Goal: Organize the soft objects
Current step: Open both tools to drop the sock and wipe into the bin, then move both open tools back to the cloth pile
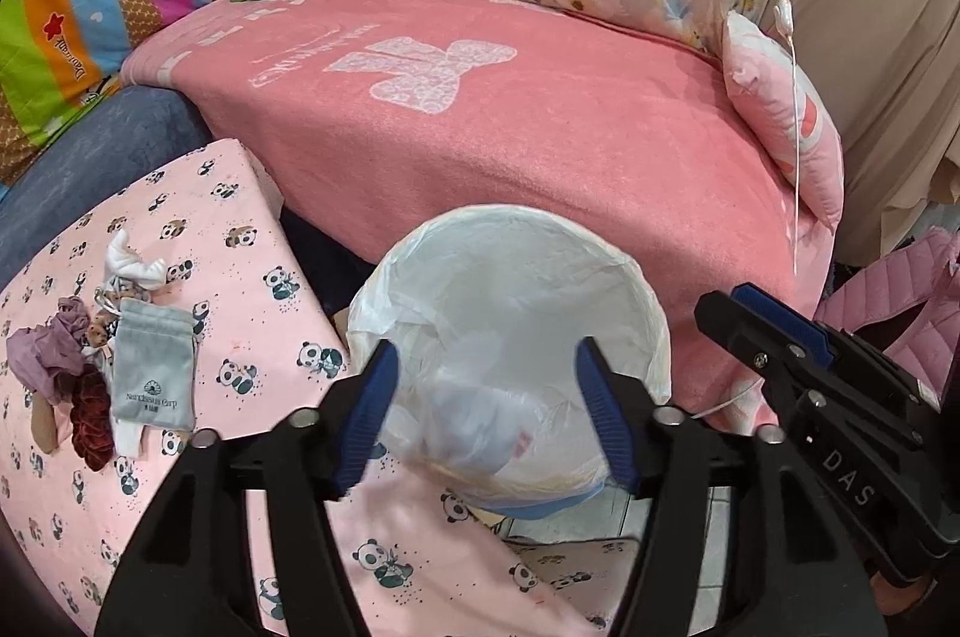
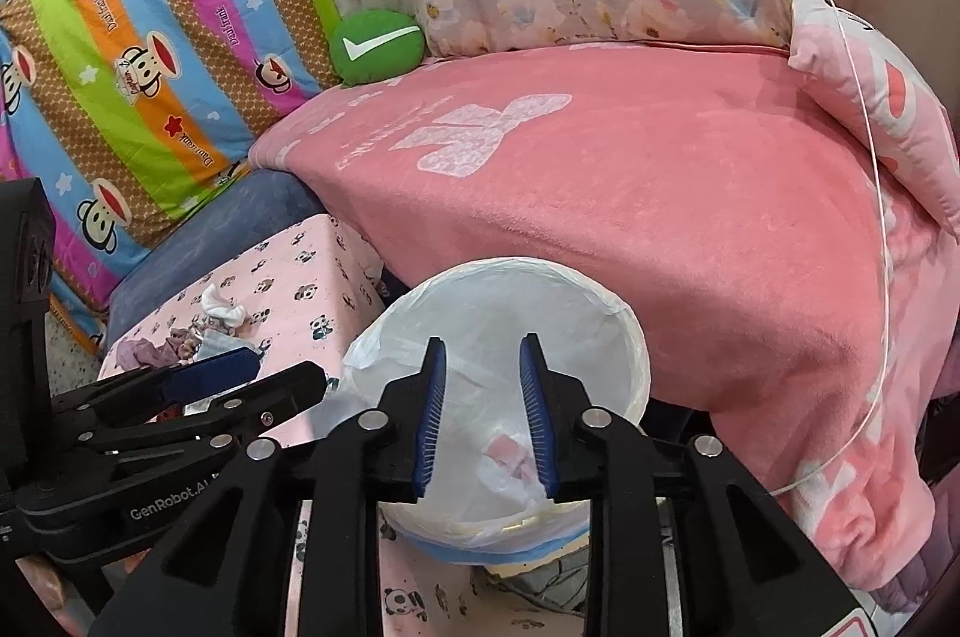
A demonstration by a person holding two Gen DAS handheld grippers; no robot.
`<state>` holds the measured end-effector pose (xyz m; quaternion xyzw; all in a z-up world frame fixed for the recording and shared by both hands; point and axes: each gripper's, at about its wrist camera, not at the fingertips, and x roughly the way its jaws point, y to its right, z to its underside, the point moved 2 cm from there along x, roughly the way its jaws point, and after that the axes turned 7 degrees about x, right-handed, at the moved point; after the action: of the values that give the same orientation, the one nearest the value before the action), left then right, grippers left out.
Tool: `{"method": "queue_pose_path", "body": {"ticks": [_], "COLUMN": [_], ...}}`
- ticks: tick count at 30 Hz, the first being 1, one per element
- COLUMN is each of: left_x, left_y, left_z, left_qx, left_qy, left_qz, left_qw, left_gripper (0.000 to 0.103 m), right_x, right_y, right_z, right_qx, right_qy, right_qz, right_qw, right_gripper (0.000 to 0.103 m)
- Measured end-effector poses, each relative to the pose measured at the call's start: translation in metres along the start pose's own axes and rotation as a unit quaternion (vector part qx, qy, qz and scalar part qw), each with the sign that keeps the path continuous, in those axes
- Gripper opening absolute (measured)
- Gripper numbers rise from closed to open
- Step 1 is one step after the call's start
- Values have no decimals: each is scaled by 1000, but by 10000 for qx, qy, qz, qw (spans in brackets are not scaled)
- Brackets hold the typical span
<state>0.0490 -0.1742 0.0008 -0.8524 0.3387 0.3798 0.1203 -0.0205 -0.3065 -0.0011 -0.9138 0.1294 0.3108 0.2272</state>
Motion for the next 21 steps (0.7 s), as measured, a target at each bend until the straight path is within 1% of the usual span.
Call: {"method": "queue_pose_path", "body": {"ticks": [2, 3, 8, 13, 21], "left_x": [-4, -6, -15, -25, -47], "left_y": [-2, -3, -14, -29, -60], "left_z": [-2, -2, -2, 3, 22], "left_qx": [-18, -33, -206, -370, -479], "left_qy": [81, 123, 257, 323, 392], "left_qz": [-20, -37, -94, -206, -582], "left_qw": [10000, 9999, 9994, 9986, 9964], "left_gripper": [76, 77, 77, 77, 77], "right_x": [-1, -2, -4, -7, -13], "right_y": [2, 2, 0, -13, -45], "right_z": [-3, -3, -4, -3, 9], "right_qx": [51, 60, 70, -33, -240], "right_qy": [47, 52, 31, 23, -98], "right_qz": [5, -5, -48, -137, -253], "right_qw": [10000, 10000, 10000, 9999, 9993], "right_gripper": [38, 40, 41, 46, 50]}}
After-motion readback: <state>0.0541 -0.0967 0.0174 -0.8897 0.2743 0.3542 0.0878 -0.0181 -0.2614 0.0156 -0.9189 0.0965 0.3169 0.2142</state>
